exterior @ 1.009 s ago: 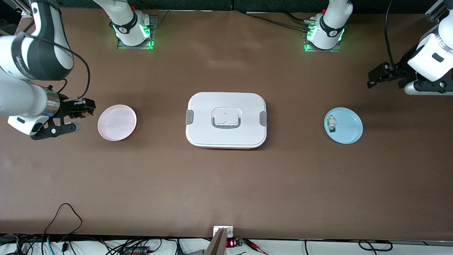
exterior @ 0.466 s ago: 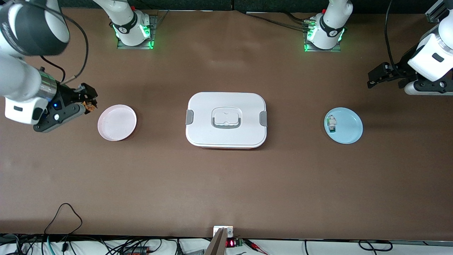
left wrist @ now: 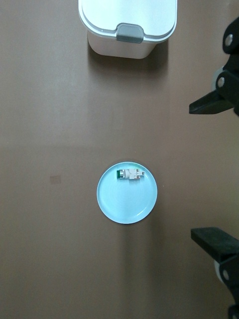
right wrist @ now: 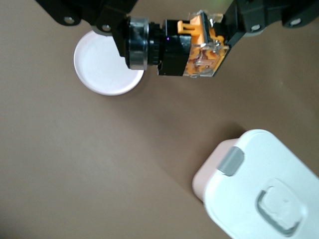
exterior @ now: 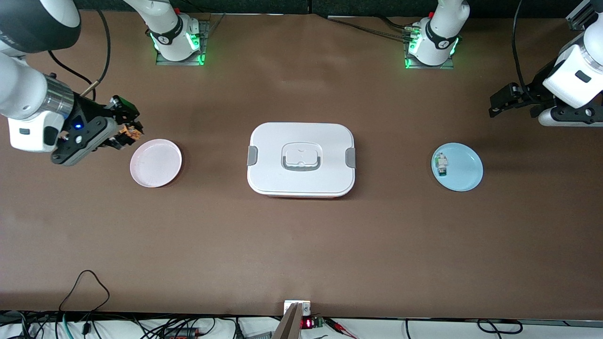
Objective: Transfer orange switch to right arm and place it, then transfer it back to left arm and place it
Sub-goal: 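Carry the switch over the box with the right gripper while the left gripper approaches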
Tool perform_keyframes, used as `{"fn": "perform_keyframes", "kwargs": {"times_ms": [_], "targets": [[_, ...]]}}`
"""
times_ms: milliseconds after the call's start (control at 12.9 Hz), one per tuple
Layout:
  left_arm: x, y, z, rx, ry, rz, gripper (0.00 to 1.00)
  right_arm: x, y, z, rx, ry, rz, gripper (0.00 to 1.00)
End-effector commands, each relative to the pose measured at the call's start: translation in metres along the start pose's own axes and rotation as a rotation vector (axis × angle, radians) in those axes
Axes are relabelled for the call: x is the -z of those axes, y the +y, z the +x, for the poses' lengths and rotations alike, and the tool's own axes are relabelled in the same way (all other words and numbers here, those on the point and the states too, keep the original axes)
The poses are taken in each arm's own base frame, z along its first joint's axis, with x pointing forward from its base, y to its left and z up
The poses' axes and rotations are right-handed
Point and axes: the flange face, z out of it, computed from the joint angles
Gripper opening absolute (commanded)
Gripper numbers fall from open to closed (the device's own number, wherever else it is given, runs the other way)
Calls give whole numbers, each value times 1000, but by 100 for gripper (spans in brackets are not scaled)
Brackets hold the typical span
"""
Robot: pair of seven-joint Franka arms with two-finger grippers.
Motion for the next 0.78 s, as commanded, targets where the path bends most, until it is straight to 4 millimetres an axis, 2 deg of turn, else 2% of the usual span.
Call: {"fn": "perform_keyframes", "kwargs": {"times_ms": [0,233,310,698], "targets": [[6,-2,0,-15,-5,-7,100,9,-20,10,164,113,81,43],[5,-3,1,-21,-7,-9,100,22,-30,24,423,308,133,41],[4,-3,1,-21,-8,-9,100,19,-33,27,466,363,180,41],[5,-2,1,-24,-7,-9,100,-15,-42,32,694,600,347,39]]}}
